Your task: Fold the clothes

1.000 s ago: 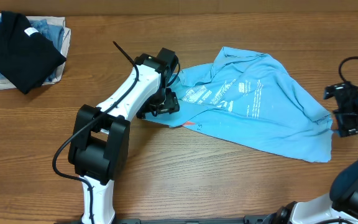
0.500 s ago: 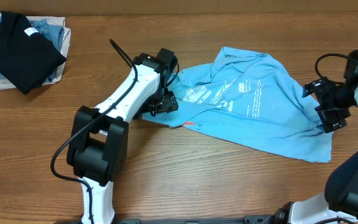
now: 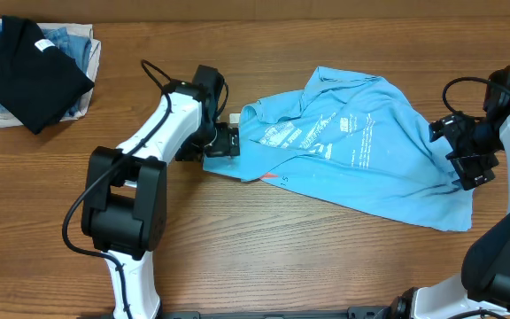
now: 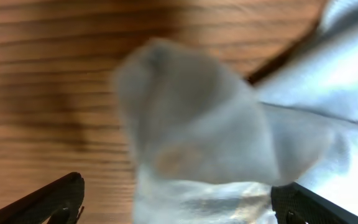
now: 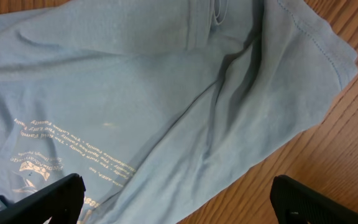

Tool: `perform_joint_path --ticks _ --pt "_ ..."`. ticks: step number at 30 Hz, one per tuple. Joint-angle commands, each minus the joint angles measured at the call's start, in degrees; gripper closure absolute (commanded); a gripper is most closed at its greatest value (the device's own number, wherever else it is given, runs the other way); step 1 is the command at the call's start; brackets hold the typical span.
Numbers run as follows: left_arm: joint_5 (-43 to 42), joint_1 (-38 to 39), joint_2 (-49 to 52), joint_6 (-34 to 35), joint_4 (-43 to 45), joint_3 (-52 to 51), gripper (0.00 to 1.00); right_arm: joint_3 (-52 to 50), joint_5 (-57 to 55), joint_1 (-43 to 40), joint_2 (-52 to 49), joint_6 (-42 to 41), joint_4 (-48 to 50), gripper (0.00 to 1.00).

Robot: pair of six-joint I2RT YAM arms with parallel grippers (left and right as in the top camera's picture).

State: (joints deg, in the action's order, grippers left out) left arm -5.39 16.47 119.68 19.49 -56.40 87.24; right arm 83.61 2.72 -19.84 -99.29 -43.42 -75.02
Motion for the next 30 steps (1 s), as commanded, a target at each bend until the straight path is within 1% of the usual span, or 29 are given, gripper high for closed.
perform_joint_path --ticks 1,4,6,10,12,13,16,18,19,20,21,25,29,30 --pt "-6.4 0.4 -1.9 -6.7 1.0 -2.0 0.02 1.1 -0.7 0.1 0.2 0.4 0.1 0.0" --pt "-8.3 0.4 -1.9 -8.0 1.2 -2.2 0.04 1.1 -0.7 0.1 0.2 0.3 0.2 0.0" --pt "-8.3 0.4 -1.9 -8.0 1.1 -2.2 0.1 1.1 -0.7 0.1 0.2 0.4 0.1 0.0" --pt "-8.3 0.4 -1.9 -7.9 1.0 -2.3 0.29 1.1 -0.7 0.1 0.2 0.3 0.1 0.0" --pt "-8.2 0.4 -1.9 -7.9 0.9 -2.3 0.41 1.1 -0.7 0.1 0.2 0.3 0.1 0.0" --pt "-8.2 0.4 -1.9 -7.9 0.8 -2.3 0.44 1.1 -0.7 0.1 0.2 0.3 0.1 0.0" --pt "-8.2 0.4 -2.1 -7.9 0.2 -2.1 0.5 1.1 -0.7 0.1 0.2 0.4 0.1 0.0" --pt "-8.2 0.4 -2.3 -7.9 -1.2 -1.5 0.66 1.1 -0.7 0.1 0.2 0.3 0.1 0.0" --pt "-8.2 0.3 -2.4 -7.9 -2.1 -1.0 0.81 1.1 -0.7 0.1 0.2 0.4 0.1 0.0" --pt "-8.2 0.3 -2.7 -7.9 -3.3 -0.3 0.92 1.1 -0.7 0.1 0.2 0.4 0.1 0.0" --pt "-8.2 0.3 -3.0 -7.7 -4.7 0.8 0.96 1.1 -0.7 0.1 0.2 0.4 0.0 0.0" --pt "-8.2 0.3 -4.9 -6.4 -10.0 5.1 0.94 0.9 -0.5 0.3 0.2 0.3 -0.5 0.0" --pt "-8.2 0.3 -6.8 -3.5 -12.2 7.3 0.85 -0.9 -0.6 1.2 0.2 0.3 -1.2 0.0" --pt "-8.2 0.3 -7.0 -3.1 -12.2 7.5 0.84 -1.8 -0.5 1.5 0.2 0.3 -1.2 0.0"
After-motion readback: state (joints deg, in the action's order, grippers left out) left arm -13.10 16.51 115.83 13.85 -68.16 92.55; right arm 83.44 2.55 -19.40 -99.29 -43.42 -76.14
